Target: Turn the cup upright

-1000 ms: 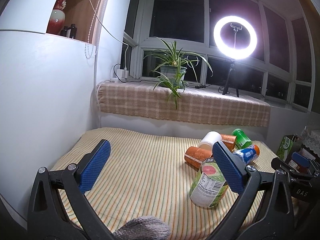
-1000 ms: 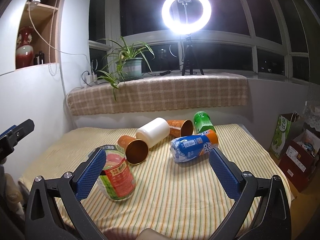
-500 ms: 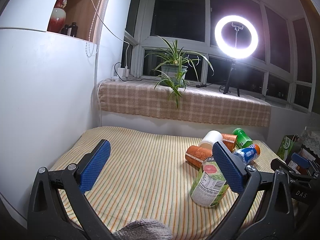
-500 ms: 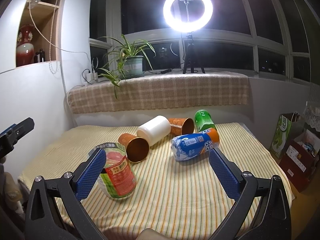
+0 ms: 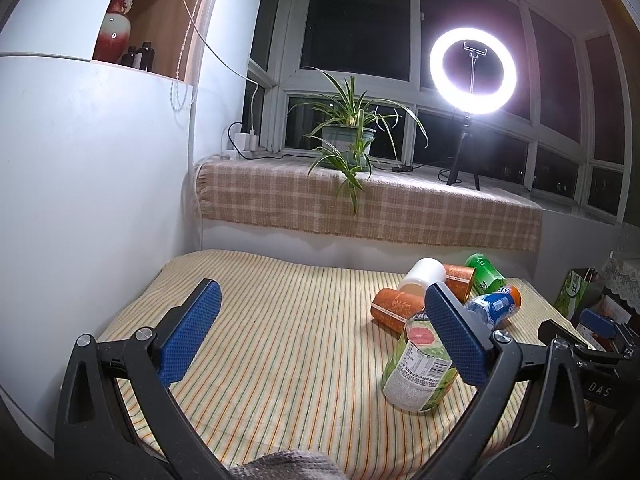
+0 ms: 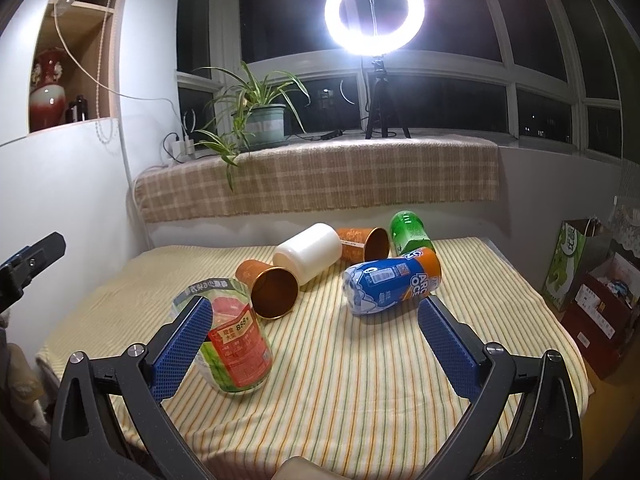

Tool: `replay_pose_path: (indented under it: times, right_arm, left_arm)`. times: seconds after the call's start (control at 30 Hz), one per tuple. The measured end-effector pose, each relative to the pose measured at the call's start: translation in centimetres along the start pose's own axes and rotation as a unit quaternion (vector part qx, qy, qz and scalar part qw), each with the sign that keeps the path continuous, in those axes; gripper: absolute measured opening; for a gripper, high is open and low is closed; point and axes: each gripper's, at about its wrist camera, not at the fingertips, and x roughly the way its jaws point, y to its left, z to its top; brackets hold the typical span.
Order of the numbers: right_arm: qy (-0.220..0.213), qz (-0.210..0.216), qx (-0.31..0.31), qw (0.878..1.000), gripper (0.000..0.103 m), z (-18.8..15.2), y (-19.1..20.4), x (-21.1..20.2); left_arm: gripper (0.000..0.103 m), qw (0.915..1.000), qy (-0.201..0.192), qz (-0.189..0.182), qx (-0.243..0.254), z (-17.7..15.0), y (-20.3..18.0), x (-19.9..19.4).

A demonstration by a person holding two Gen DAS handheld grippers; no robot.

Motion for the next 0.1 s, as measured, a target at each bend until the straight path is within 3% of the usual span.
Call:
replay_pose_path:
  times: [0.1]
  right_arm:
    - [0.001,0.001,0.0,1.0,0.102,-0.08,0.01,0.05]
  left_arm:
    - [0.103,1.0,0.0,0.0,0.001,-0.1,0.02,0.0]
